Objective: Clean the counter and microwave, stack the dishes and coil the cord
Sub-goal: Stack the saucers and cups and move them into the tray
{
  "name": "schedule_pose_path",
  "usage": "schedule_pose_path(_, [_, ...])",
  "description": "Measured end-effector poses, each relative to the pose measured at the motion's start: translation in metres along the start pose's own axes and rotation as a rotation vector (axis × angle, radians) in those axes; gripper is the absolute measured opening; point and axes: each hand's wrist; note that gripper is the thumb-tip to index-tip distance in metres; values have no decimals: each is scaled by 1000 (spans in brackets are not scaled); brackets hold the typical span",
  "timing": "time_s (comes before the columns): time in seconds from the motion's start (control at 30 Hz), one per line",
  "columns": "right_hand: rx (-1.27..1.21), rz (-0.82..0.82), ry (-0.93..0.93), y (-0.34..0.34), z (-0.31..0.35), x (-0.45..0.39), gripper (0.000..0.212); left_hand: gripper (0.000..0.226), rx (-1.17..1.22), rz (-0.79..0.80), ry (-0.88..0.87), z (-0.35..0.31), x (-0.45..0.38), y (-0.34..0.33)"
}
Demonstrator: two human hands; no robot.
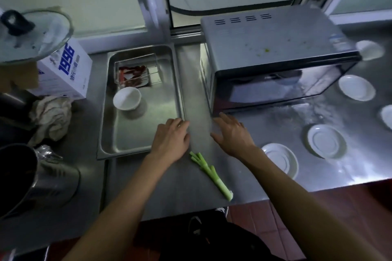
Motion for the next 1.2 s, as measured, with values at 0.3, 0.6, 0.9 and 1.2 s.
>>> schedule_pose_path(0.3, [-15, -84, -200, 5, -31, 107, 57, 41, 139, -55, -186, -67, 19, -12])
schedule_pose_path(0.6, [-109, -282, -382, 33, -79, 209, 51, 44, 204, -15, -422, -156, 27, 5])
schedule_pose_path(0.9, [-201, -423, -553, 65, -163, 297, 43, 39, 208, 80, -603, -300, 19, 31])
schedule_pose_path(1.2, [-275, -621, -606, 109, -287, 390, 22, 35, 76, 73, -764, -476, 10, 53])
Point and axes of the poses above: each hand's wrist, its own x-axis away from the middle knuckle, its own y-axis out of the back of the hand, z = x × y, and after that the axes turned 12 degrees about -x, right-handed
